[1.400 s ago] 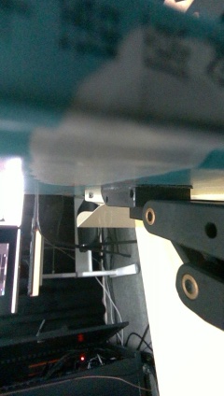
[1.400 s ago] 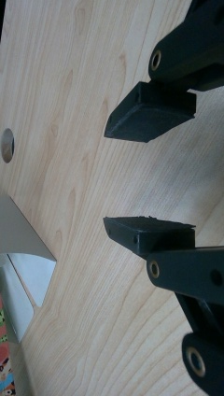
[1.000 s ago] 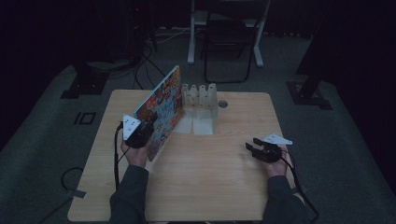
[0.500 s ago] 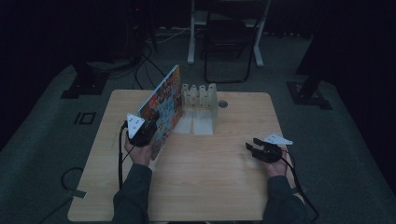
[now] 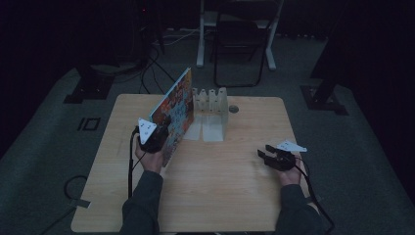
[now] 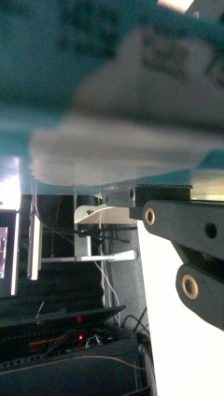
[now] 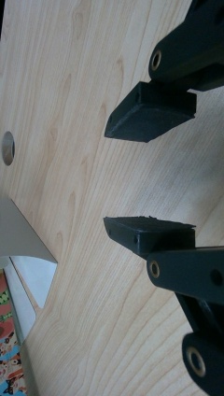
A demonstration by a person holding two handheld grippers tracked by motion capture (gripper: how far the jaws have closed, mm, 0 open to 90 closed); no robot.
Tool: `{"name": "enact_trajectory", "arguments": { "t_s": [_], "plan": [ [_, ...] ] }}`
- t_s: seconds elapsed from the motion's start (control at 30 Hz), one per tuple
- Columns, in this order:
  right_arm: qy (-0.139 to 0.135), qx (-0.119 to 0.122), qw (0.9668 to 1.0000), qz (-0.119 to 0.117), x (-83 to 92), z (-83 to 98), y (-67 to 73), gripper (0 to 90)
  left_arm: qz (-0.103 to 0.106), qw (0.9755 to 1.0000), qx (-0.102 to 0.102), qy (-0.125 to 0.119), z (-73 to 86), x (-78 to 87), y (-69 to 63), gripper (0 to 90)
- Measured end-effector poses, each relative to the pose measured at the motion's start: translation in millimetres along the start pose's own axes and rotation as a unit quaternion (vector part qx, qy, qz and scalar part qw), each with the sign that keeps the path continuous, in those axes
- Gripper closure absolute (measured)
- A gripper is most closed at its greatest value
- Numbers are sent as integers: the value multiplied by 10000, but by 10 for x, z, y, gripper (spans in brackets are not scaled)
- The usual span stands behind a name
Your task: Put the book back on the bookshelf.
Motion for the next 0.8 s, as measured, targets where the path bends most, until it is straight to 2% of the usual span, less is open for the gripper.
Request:
{"name": "enact_trajectory", "arguments": {
  "t_s": [0.67, 0.8],
  "plan": [
    [1, -9, 10000, -1, 4, 4, -4, 500, -64, 9998, 144, -81, 23, -91, -35, 815],
    [-1, -8, 10000, -2, 4, 5, -4, 500, -55, 9999, 76, -62, 34, -96, -34, 814]
  ]
}}
Point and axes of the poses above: each handheld gripper's, and its own axes: x roughly backward along the jaws, z roughly out of its underside, y roughly to its left, the point moved 9 cm from there along -x, roughly forward along the jaws, and after that the axes turned 1 degree about x, right-handed, at the moved point
